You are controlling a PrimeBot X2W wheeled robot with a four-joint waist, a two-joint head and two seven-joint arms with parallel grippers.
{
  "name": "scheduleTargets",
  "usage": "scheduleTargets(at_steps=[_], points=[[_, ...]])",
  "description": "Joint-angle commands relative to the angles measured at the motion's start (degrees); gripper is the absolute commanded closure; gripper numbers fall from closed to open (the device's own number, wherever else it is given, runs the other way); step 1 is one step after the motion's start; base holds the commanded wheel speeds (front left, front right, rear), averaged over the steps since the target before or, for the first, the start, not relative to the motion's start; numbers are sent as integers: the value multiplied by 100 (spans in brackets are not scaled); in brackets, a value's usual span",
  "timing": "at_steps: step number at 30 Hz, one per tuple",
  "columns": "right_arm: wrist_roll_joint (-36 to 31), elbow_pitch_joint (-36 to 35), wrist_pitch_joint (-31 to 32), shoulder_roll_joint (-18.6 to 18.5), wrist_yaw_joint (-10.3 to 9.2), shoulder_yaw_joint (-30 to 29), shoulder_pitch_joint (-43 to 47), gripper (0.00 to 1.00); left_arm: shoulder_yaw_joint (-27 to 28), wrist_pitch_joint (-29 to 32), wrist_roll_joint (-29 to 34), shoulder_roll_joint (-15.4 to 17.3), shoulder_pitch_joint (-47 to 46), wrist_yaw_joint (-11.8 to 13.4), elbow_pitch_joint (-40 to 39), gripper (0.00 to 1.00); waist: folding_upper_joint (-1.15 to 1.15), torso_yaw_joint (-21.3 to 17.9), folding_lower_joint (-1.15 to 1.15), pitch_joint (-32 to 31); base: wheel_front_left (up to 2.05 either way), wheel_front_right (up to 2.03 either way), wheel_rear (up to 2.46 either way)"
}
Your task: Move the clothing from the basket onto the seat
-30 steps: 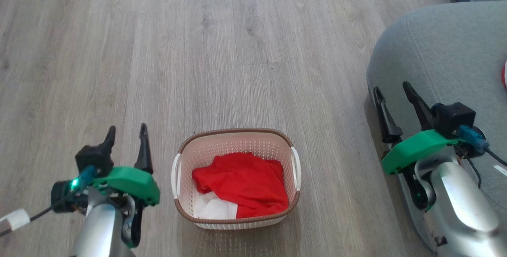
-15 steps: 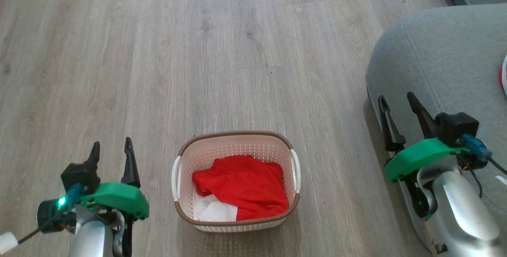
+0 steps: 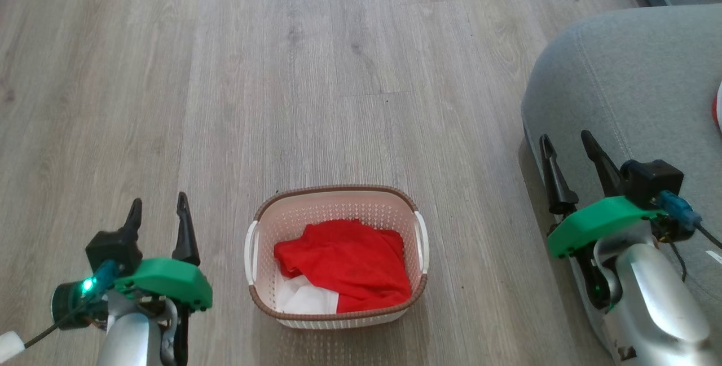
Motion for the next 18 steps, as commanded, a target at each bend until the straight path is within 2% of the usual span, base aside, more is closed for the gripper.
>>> scheduleTargets(at_steps=[1,9,18], points=[[-30,-191,-38,26,-2,114,-100,0,200,-56,48,55,-162,-10,-185,0,0,3,0,1,0,0,0],[-22,-261,-38,42,-2,125,-142,0,110,-56,20,52,-157,-56,-110,0,0,-1,0,123,0,0,0],[-72,-493,-38,37,-2,144,-657,0,-337,-56,-183,51,-532,-144,88,0,0,-98,0,1021,0,0,0]])
